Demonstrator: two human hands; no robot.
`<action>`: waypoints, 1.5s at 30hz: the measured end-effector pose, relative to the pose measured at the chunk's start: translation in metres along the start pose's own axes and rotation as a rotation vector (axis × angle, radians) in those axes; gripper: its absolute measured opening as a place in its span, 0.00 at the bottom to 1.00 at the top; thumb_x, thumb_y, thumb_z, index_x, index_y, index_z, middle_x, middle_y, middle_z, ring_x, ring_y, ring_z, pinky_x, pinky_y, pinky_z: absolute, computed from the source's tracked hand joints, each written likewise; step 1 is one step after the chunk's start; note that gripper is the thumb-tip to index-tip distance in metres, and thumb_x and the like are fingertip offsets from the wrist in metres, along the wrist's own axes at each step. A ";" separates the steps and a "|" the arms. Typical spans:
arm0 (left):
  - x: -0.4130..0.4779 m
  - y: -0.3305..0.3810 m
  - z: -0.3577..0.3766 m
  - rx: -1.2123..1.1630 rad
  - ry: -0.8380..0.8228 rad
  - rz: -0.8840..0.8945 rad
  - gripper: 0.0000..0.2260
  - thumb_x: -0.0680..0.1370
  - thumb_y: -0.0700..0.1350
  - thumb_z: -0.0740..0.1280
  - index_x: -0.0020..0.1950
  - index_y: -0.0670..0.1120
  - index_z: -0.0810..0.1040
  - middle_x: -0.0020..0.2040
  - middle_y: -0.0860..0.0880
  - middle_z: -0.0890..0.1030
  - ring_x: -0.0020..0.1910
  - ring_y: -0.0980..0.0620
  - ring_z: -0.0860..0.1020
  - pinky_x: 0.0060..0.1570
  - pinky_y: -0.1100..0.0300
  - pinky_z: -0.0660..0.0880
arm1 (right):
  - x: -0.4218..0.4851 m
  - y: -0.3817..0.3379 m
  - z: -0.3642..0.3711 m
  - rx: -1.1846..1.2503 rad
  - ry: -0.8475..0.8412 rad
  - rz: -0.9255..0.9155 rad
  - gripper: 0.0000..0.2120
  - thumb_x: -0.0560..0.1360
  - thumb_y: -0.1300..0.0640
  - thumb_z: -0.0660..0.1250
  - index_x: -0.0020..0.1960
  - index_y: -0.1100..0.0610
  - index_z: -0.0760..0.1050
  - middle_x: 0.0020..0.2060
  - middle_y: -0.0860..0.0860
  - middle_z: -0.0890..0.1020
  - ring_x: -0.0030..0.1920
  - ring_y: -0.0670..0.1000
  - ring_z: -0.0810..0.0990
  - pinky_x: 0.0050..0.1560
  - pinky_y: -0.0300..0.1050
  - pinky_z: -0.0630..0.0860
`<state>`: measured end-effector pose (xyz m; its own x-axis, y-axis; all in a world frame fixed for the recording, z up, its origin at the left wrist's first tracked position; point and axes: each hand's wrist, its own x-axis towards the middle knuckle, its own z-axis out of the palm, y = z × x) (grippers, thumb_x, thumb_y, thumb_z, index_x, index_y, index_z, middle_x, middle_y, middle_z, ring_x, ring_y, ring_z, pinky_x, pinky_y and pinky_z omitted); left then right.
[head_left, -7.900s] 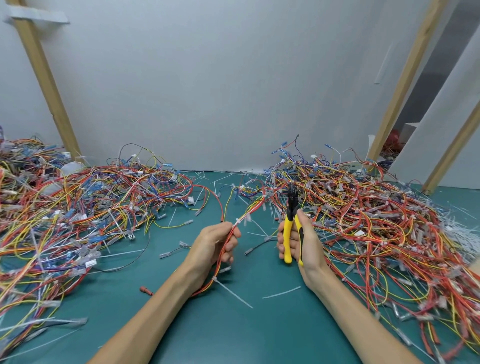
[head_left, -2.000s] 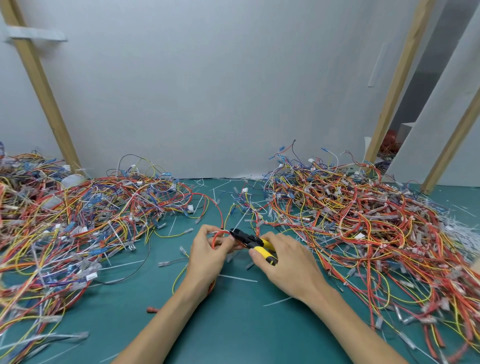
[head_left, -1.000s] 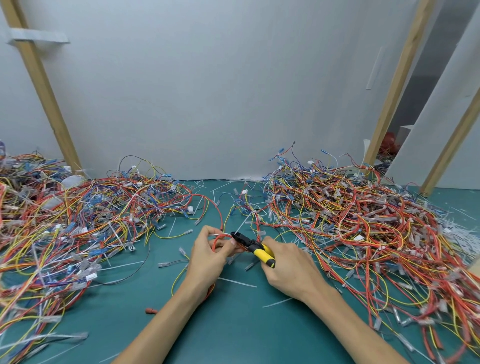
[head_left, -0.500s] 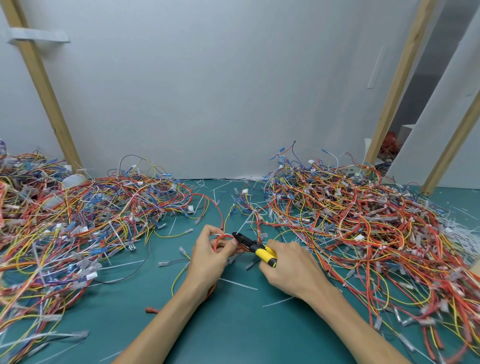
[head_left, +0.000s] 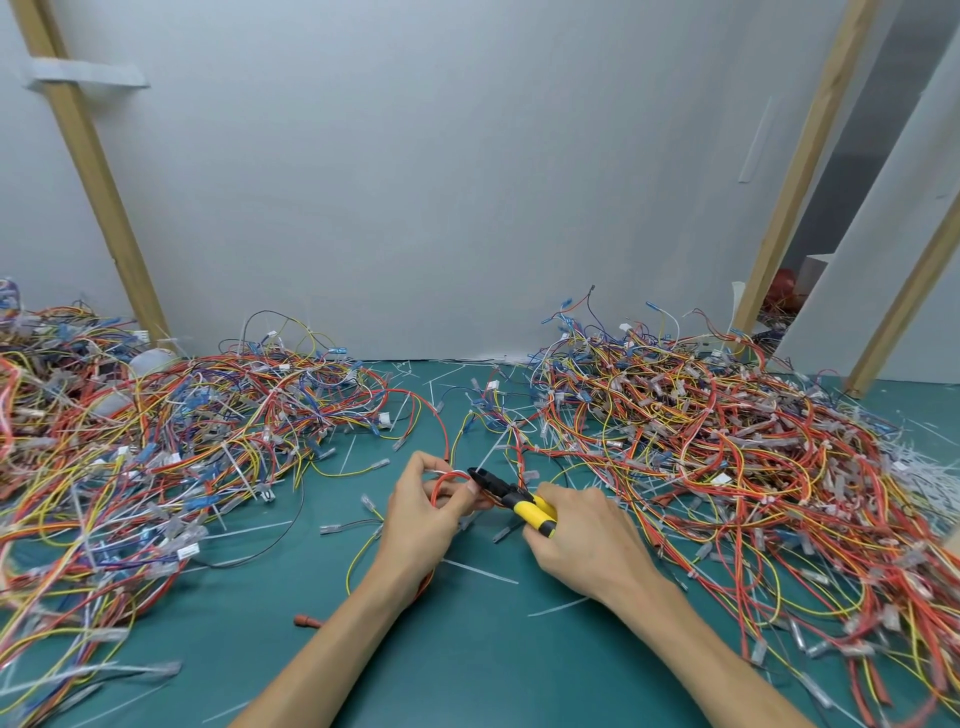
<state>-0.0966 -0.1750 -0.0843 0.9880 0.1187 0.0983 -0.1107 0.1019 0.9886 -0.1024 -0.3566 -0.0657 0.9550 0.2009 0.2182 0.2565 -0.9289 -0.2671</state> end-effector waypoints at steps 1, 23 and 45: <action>0.000 0.000 0.000 0.000 0.000 -0.002 0.11 0.77 0.34 0.68 0.48 0.43 0.66 0.36 0.42 0.83 0.41 0.43 0.85 0.49 0.53 0.78 | 0.000 0.000 0.000 0.000 -0.001 0.000 0.13 0.72 0.44 0.62 0.36 0.50 0.62 0.28 0.47 0.70 0.29 0.47 0.68 0.26 0.43 0.59; -0.001 0.000 0.000 0.028 -0.017 0.019 0.10 0.77 0.34 0.68 0.48 0.42 0.67 0.36 0.42 0.84 0.41 0.44 0.85 0.51 0.49 0.78 | -0.001 0.000 0.009 0.053 0.030 -0.061 0.10 0.72 0.45 0.60 0.38 0.48 0.61 0.31 0.47 0.72 0.36 0.55 0.72 0.32 0.48 0.62; -0.005 0.005 0.003 0.045 -0.024 0.019 0.10 0.77 0.34 0.68 0.48 0.42 0.66 0.39 0.37 0.84 0.40 0.45 0.85 0.42 0.58 0.78 | 0.004 0.003 -0.003 0.047 -0.053 0.006 0.09 0.72 0.44 0.61 0.41 0.48 0.71 0.30 0.47 0.75 0.33 0.51 0.74 0.29 0.45 0.65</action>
<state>-0.1013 -0.1781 -0.0794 0.9881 0.0968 0.1193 -0.1250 0.0552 0.9906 -0.0985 -0.3596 -0.0628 0.9627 0.2130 0.1669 0.2565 -0.9146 -0.3126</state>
